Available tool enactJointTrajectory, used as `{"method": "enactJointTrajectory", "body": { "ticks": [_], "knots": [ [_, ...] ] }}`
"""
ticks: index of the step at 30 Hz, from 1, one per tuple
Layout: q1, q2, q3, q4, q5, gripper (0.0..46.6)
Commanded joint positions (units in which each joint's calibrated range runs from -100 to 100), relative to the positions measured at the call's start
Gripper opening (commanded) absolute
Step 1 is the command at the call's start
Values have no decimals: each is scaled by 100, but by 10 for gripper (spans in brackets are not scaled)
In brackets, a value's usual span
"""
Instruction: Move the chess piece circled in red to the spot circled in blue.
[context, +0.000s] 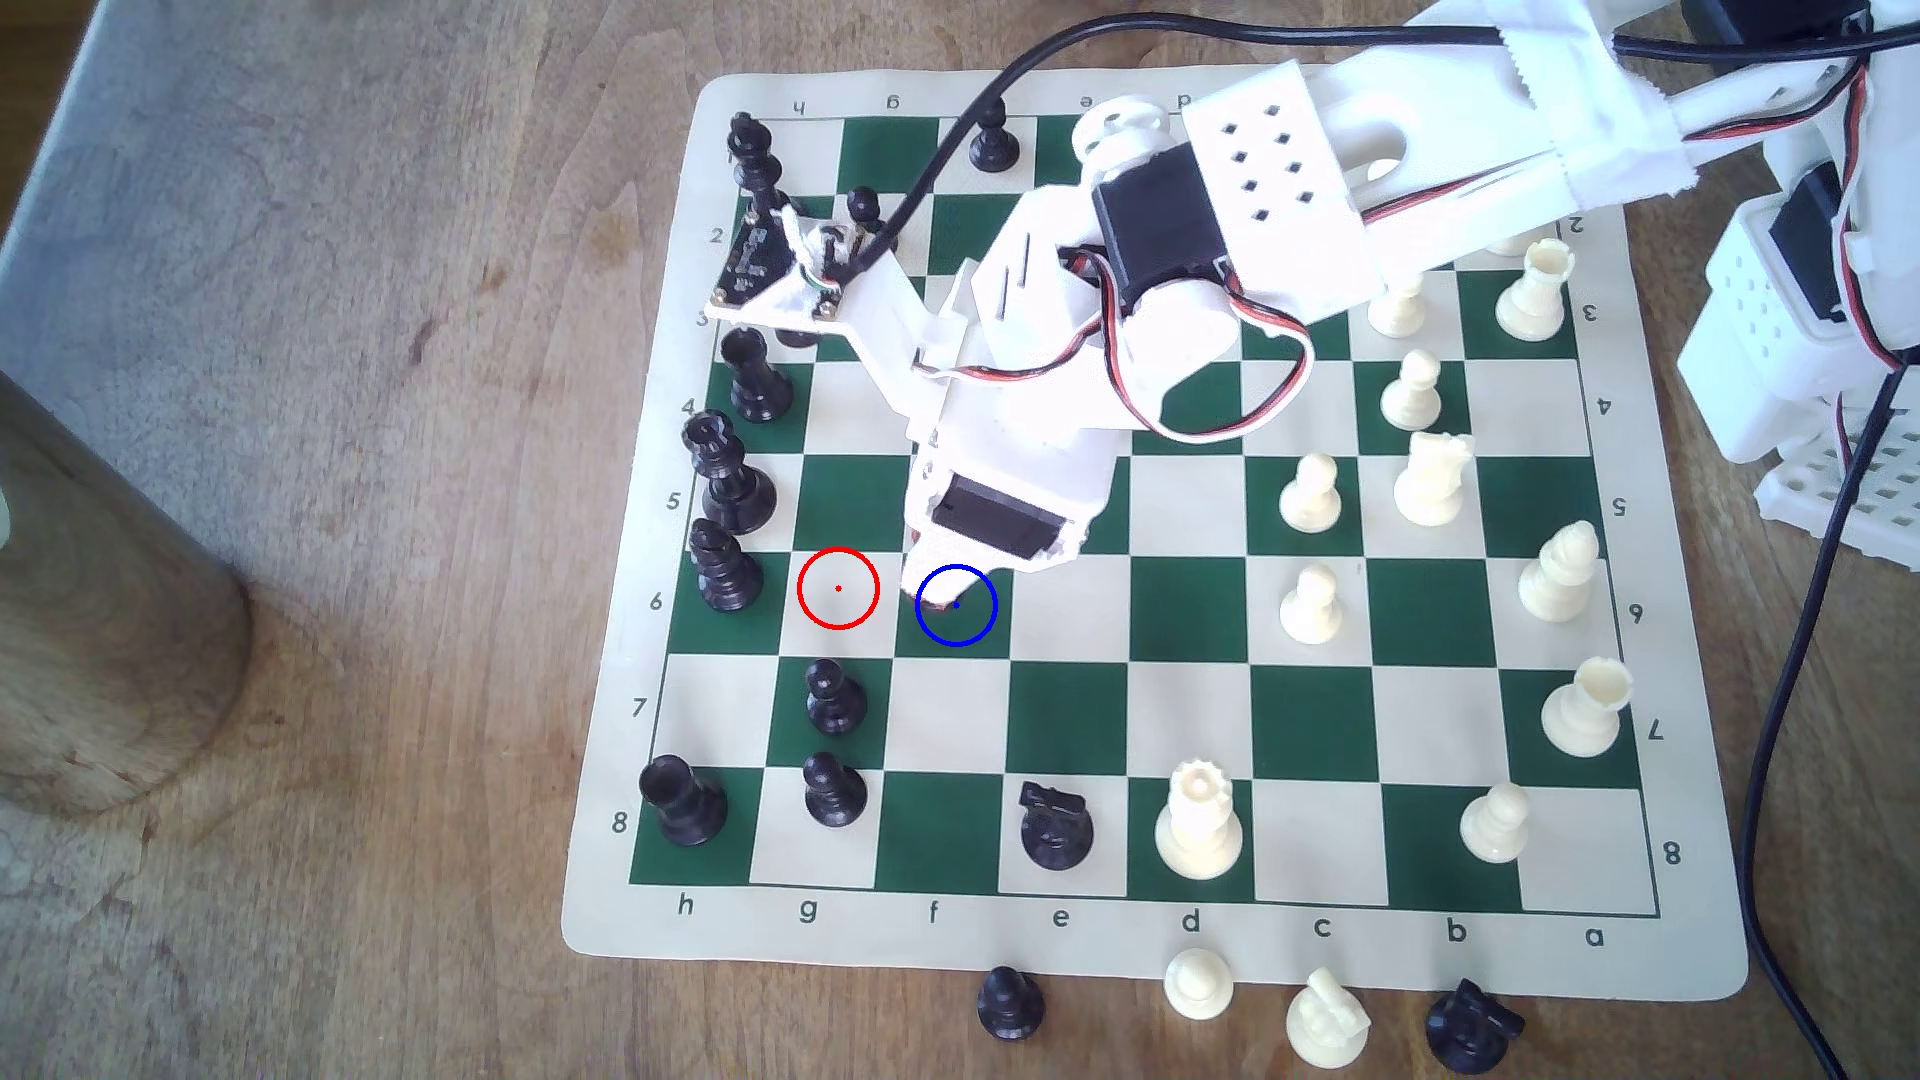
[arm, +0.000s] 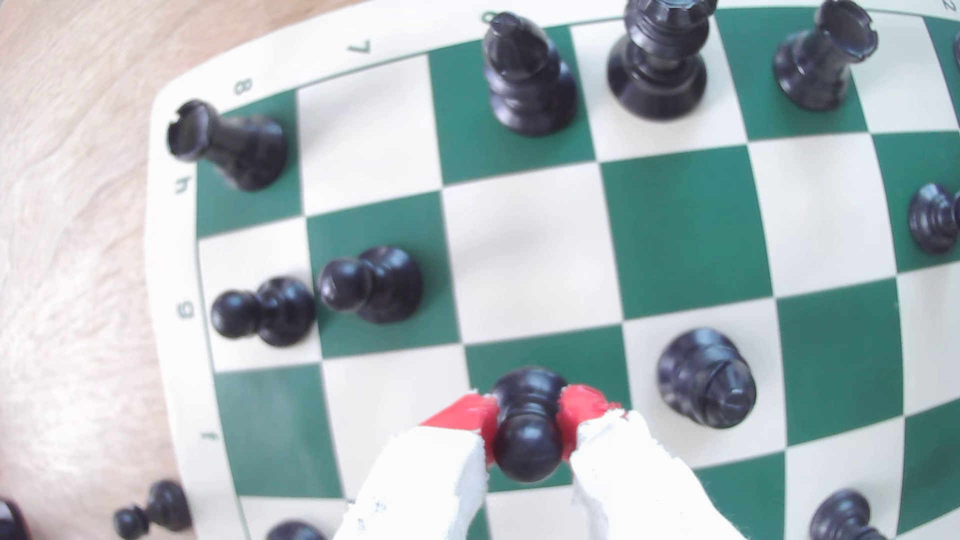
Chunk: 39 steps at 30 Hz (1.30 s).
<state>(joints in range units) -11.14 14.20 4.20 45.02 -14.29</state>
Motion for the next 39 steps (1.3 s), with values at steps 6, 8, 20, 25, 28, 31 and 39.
{"method": "enactJointTrajectory", "body": {
  "ticks": [6,8,20,25,28,31,39],
  "knots": [
    [-79,65,-76,-153,-15,4],
    [-71,82,-112,-153,-15,4],
    [-48,108,-67,-169,10,32],
    [-64,116,-67,-161,24,46],
    [-71,133,-67,-153,24,46],
    [-79,184,-67,-129,39,60],
    [-103,227,-67,-88,54,94]
  ]
}}
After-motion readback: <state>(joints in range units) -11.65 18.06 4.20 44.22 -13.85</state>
